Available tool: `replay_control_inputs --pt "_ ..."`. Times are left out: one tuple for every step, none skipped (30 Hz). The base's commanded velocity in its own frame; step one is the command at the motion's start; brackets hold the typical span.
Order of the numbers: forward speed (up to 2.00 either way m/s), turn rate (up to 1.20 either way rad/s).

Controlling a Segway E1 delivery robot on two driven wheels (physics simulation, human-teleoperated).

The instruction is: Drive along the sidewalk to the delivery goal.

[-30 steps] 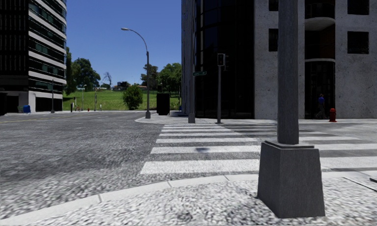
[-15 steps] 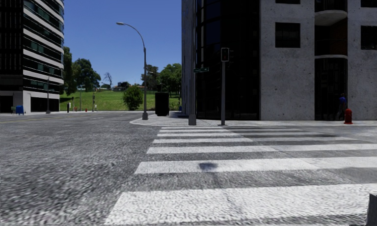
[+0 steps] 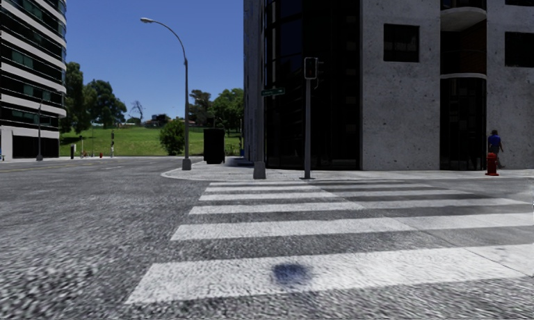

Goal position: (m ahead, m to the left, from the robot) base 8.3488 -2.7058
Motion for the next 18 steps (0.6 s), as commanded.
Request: replay_control_inputs --pt "1.4 -0.37" --pt "1.4 -0.37" --pt "1.4 -0.38" --pt "1.4 -0.38" --pt "1.4 -0.38" --pt "1.4 -0.38" --pt "1.4 -0.38" --pt "1.4 -0.38" --pt "1.4 -0.38" --pt "1.4 -0.38" --pt "1.4 -0.38" --pt "1.4 -0.38" --pt "1.4 -0.38" --pt "1.4 -0.38" --pt "1.4 -0.38" --pt "1.4 -0.38" --pt "1.4 -0.38" --pt "1.4 -0.38"
